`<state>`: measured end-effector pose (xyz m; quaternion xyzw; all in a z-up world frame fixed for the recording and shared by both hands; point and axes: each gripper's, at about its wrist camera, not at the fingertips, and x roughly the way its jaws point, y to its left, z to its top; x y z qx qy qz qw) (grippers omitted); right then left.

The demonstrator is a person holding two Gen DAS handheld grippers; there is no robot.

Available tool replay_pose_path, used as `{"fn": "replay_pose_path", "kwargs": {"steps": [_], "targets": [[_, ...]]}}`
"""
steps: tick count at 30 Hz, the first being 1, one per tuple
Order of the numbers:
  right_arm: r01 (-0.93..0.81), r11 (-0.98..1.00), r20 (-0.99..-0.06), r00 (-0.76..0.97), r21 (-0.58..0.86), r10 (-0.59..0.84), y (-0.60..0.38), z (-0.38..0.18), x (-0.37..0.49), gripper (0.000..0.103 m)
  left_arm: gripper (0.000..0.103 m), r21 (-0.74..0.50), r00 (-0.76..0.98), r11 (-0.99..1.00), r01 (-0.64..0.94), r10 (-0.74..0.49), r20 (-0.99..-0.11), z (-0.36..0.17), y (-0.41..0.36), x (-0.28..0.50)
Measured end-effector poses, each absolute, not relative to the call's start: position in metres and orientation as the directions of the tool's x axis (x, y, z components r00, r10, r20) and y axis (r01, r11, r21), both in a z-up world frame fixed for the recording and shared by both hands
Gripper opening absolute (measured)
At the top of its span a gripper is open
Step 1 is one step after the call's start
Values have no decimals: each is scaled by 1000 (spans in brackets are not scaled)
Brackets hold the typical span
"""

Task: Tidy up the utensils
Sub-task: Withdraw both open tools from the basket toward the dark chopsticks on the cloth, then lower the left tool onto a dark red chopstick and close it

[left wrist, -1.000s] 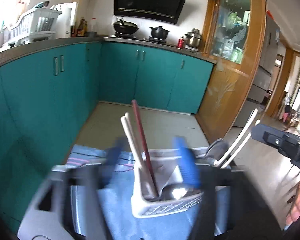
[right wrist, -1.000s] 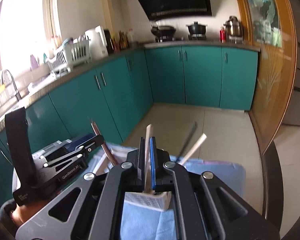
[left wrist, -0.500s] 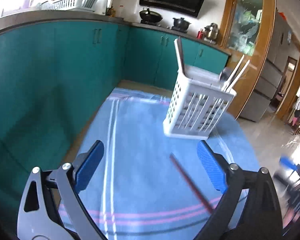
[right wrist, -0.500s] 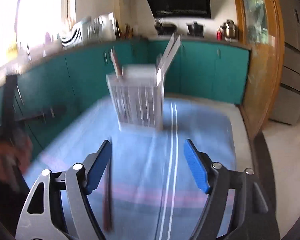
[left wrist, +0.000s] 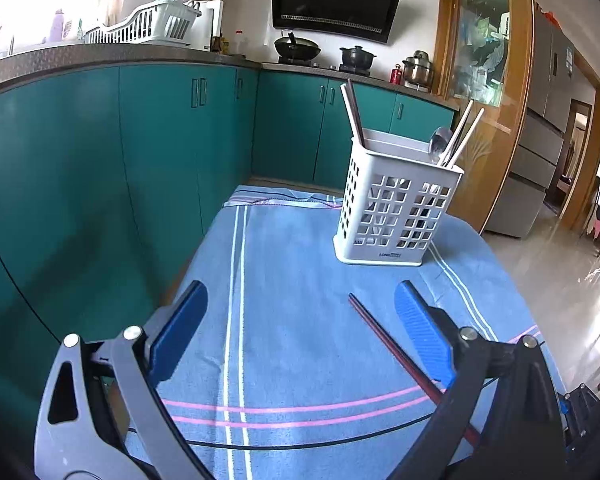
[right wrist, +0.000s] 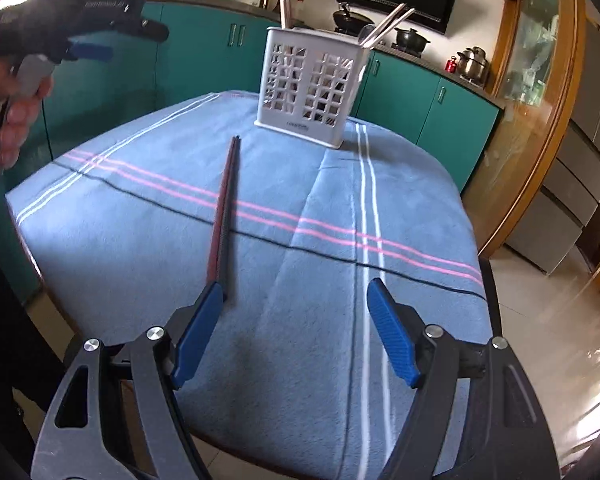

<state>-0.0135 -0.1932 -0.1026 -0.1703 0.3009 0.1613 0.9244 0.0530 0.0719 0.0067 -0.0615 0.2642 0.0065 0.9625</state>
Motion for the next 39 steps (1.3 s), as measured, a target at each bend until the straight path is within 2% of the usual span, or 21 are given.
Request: {"fn": "replay_pose_path", "kwargs": {"steps": [16,26,31,35,39], "targets": [[-405,882,-618,765,-242,182,-172,-113,-8,73,93,-129,845,990,-53,-24,-534,4,84,55],[-341,901,-618,778,-267,111,-186,-112,16,73,93,-133,838,990,-50,-31,-544,1,85,57],[-361,900,-618,773,-243,143,-177,-114,17,73,93,-129,836,990,-50,-29,-548,1,86,56],[-483,855,-608,741,-189,285,-156,-113,-2,73,93,-124,825,991,-49,-29,-565,-3,84,59],[-447,882,-585,759,-148,286,-166,-106,-1,73,93,-87,808,996,-31,-26,-588,-11,75,60]]}}
